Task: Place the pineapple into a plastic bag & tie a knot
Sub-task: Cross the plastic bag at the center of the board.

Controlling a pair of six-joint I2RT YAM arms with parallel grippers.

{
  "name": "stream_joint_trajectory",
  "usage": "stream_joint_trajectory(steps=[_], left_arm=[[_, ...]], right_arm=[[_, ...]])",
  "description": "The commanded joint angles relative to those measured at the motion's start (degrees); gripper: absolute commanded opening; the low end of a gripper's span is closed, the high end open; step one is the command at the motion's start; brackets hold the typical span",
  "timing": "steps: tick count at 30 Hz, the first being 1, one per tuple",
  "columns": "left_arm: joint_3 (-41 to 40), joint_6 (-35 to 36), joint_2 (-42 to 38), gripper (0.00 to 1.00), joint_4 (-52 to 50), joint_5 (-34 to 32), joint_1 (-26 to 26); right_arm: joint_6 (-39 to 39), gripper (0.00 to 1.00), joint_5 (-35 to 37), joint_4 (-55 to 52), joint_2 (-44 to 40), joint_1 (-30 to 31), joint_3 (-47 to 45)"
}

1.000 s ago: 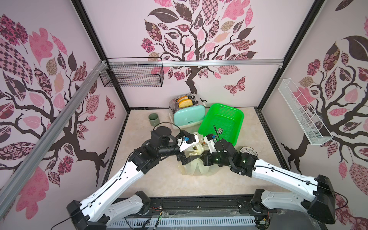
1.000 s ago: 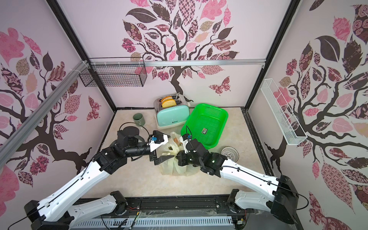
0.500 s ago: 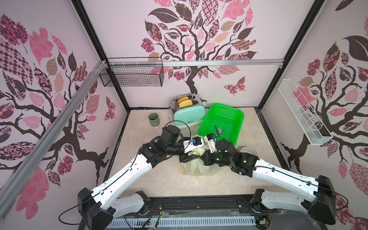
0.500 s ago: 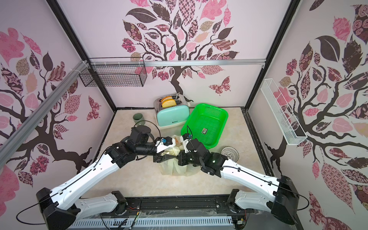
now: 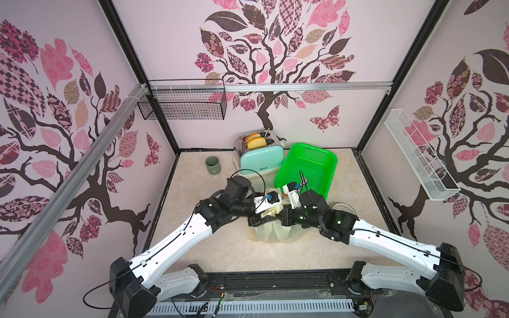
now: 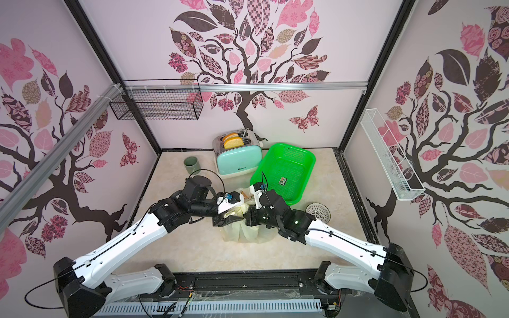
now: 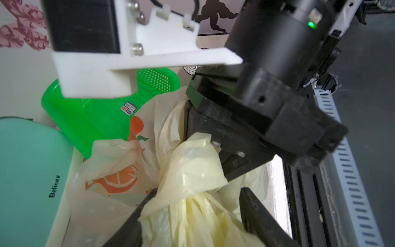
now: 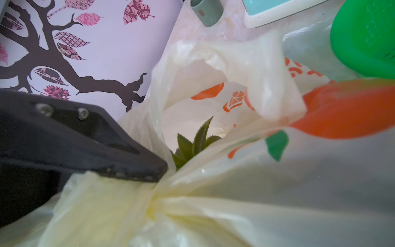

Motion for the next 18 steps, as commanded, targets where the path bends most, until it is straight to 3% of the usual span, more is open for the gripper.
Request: stream_joint_trajectory(steps=[1, 4, 10, 14, 18], left_arm=[[-0.3, 0.0, 0.0, 0.43, 1.6, -1.7, -0.3], [-0.1, -0.2, -0.1, 0.18, 2.2, -1.7, -0.3], [-1.0, -0.3, -1.2, 0.0, 3.3, -1.5, -0.3], [-2.7, -0.2, -2.3, 0.0, 5.5, -2.4, -0.3], [-3.8, -0.3, -3.1, 0.0, 7.1, -3.0, -0.4]], right_arm=[[0.8, 0.0, -0.8, 2.9, -0.6, -0.3, 0.7], [0.8, 0.0, -0.6, 2.8, -0.6, -0.4, 0.0], [0.6, 0.02, -0.1, -0.7, -2.1, -0.8, 0.3], [0.1, 0.35, 0.0, -9.3, -6.3, -1.2, 2.8], [0.5, 0.49, -2.0, -18.8, -10.7, -1.2, 5.6]])
